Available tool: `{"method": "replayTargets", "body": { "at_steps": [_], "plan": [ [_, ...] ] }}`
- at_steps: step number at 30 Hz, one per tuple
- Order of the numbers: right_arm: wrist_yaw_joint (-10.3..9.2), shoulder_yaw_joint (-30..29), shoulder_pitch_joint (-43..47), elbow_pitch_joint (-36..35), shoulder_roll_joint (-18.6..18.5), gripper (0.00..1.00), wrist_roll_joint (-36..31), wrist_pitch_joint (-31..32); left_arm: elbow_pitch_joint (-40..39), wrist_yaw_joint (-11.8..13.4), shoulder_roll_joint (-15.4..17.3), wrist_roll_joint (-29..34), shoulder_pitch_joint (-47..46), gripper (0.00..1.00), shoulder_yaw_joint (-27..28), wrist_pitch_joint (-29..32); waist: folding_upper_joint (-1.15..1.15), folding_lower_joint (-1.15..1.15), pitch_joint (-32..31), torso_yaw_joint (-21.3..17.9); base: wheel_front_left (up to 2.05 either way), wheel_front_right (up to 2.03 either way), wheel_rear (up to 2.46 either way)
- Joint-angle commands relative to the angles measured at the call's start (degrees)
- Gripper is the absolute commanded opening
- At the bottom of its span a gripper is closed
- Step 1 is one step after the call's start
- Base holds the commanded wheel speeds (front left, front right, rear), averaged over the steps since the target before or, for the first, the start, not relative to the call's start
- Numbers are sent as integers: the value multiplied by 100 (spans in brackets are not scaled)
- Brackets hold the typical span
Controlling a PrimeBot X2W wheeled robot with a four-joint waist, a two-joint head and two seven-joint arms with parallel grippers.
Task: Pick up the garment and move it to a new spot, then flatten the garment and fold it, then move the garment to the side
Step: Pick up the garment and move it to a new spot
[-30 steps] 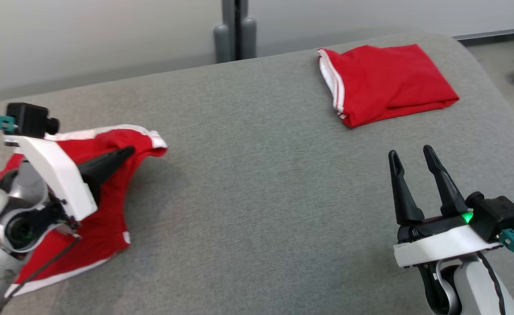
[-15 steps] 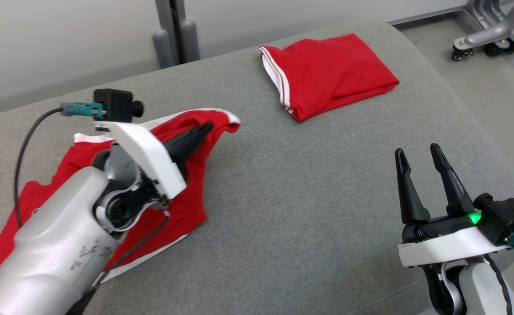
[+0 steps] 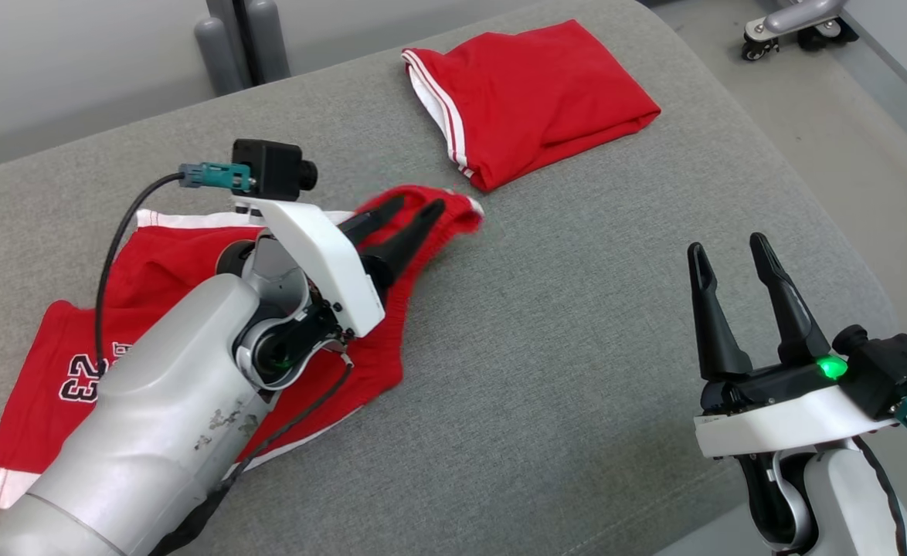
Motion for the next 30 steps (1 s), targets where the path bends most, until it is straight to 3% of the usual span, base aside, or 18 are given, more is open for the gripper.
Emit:
{"method": "replayTargets", "body": {
  "at_steps": [1,8,19,24,30],
  "plan": [
    [0,-10,-22,-32,-31,100,10,-5,-12,-31,25,8,-123,100,-24,-48,0,0,5,45,0,0,0],
    [0,-104,-3,61,-32,100,-141,-5,-259,-30,162,-48,-98,100,-147,-332,0,0,-159,419,0,0,0],
    [0,-194,199,185,-34,100,-330,-5,-706,1,914,495,334,100,-225,-1452,0,0,-569,1163,0,0,0],
    [0,-240,308,197,-34,100,-370,-5,-923,302,1259,843,671,100,-127,-2070,0,0,-700,1439,0,0,0],
    [0,-169,499,274,-69,100,-390,-5,-1448,772,1638,1108,1291,100,247,-2410,0,0,-797,1740,0,0,0]
  ]
}}
